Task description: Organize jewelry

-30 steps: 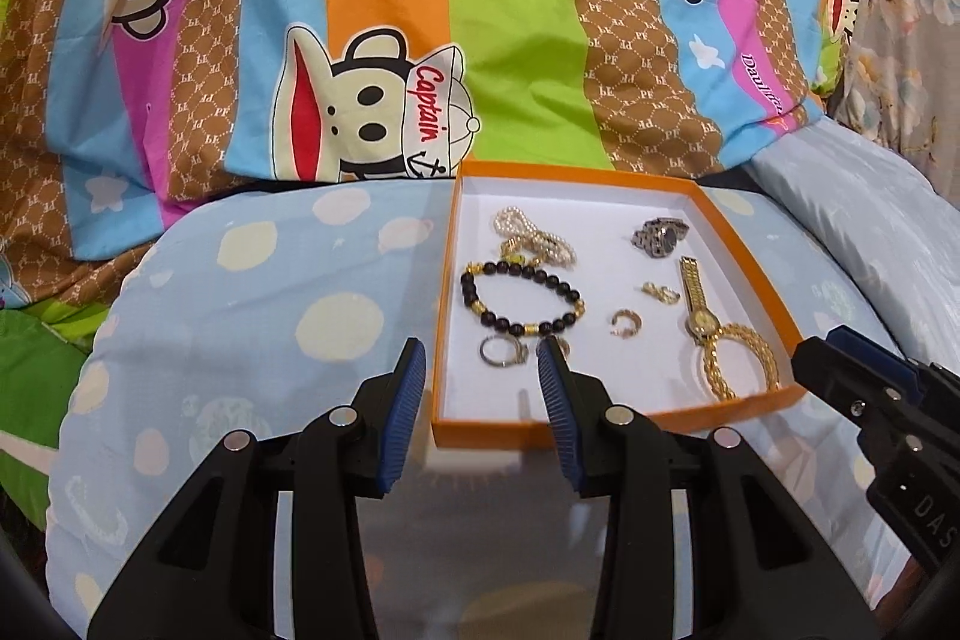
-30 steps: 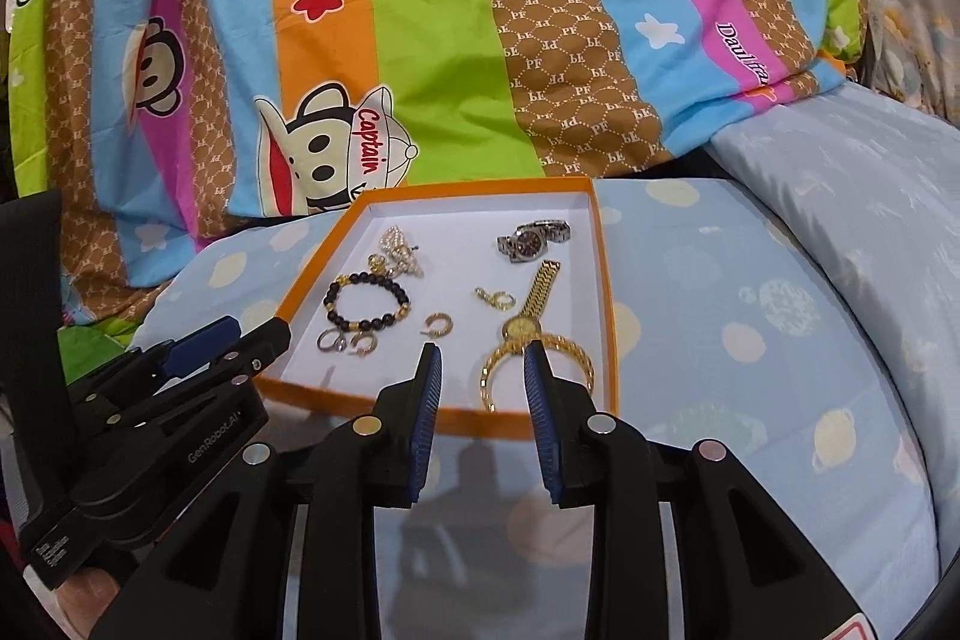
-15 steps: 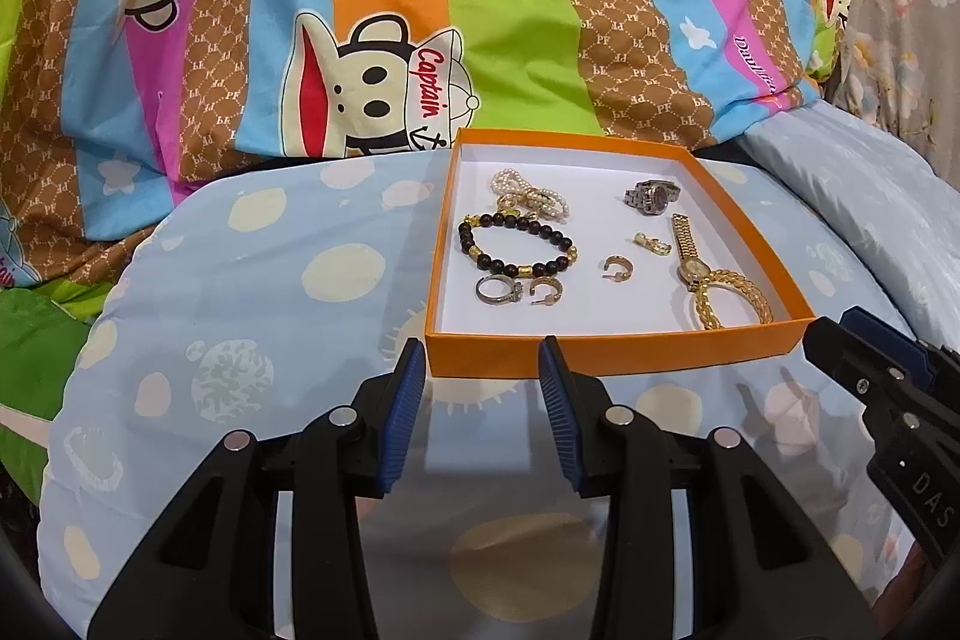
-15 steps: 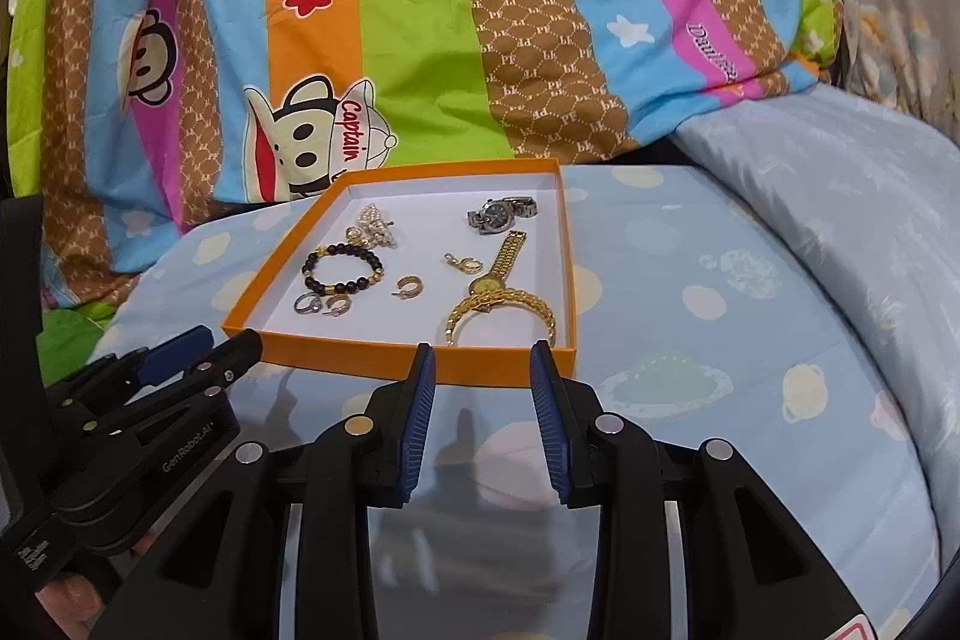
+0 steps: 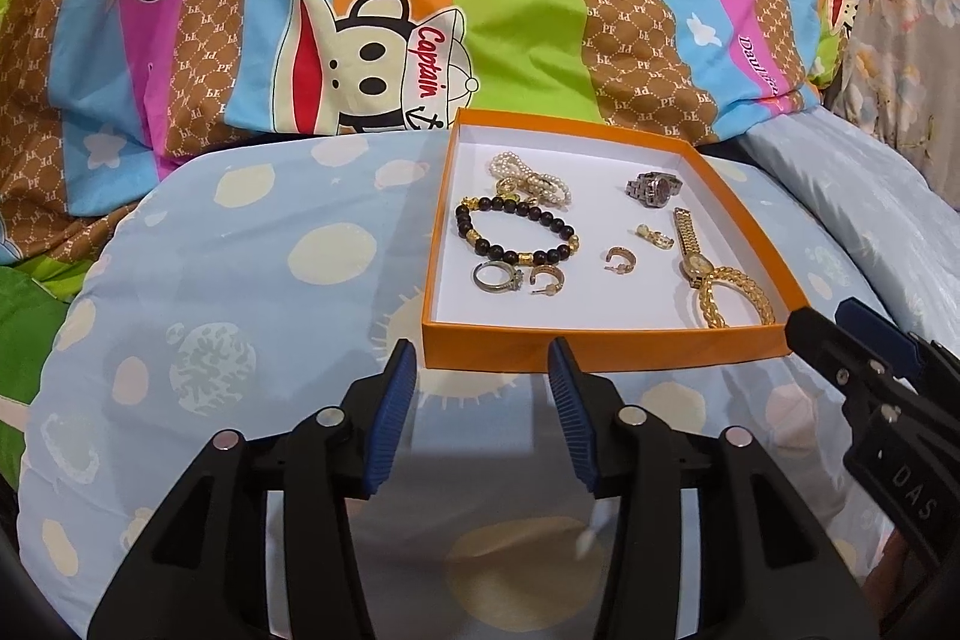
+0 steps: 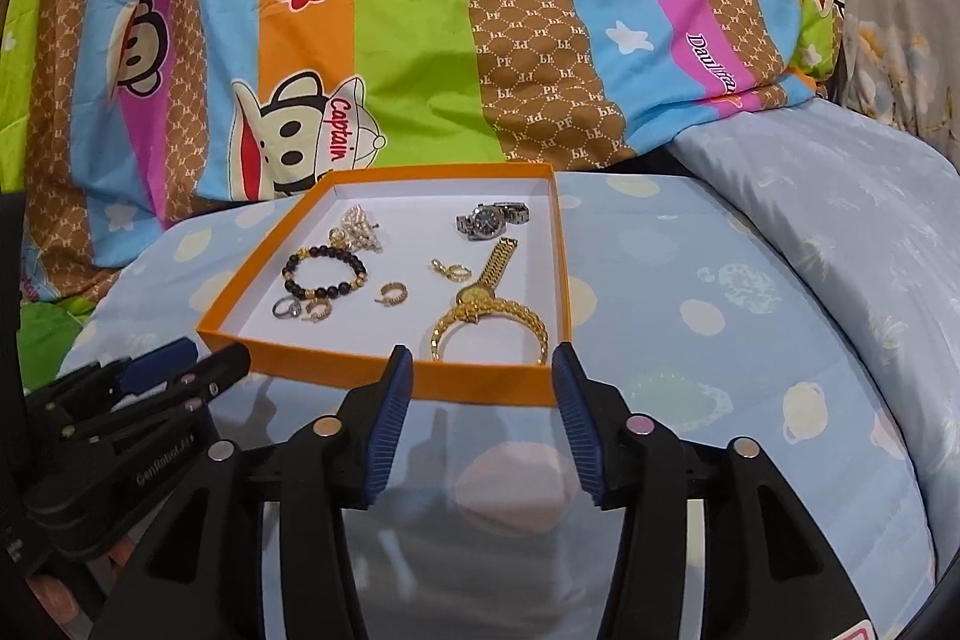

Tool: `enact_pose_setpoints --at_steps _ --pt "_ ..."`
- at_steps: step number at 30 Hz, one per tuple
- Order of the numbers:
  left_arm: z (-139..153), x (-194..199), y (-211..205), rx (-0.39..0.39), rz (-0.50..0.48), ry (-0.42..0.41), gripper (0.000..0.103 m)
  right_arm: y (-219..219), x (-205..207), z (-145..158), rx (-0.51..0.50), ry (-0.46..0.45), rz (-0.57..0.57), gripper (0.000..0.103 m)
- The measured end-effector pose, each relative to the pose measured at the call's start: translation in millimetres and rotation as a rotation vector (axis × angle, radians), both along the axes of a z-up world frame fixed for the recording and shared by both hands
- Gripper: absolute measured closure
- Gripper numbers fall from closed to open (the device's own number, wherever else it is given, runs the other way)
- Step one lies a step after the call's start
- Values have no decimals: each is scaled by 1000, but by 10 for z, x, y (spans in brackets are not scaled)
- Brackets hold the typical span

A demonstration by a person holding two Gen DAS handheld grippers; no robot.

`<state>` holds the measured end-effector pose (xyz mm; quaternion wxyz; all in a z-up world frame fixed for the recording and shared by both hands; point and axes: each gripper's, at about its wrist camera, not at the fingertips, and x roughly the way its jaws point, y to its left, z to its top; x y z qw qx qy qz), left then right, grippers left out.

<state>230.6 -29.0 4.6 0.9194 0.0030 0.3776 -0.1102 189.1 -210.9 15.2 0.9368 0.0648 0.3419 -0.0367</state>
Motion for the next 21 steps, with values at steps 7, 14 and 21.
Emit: enact_pose_setpoints --at_steps 7,14,21 --pt "-6 22 20 -13 0 10 56 62 94 4 -4 -15 -3 48" --pt "13 -3 -51 19 -10 -11 56 44 74 -35 5 -17 5 45" --pt "36 -27 -87 38 -14 -33 53 61 82 -55 -12 -15 0 42"
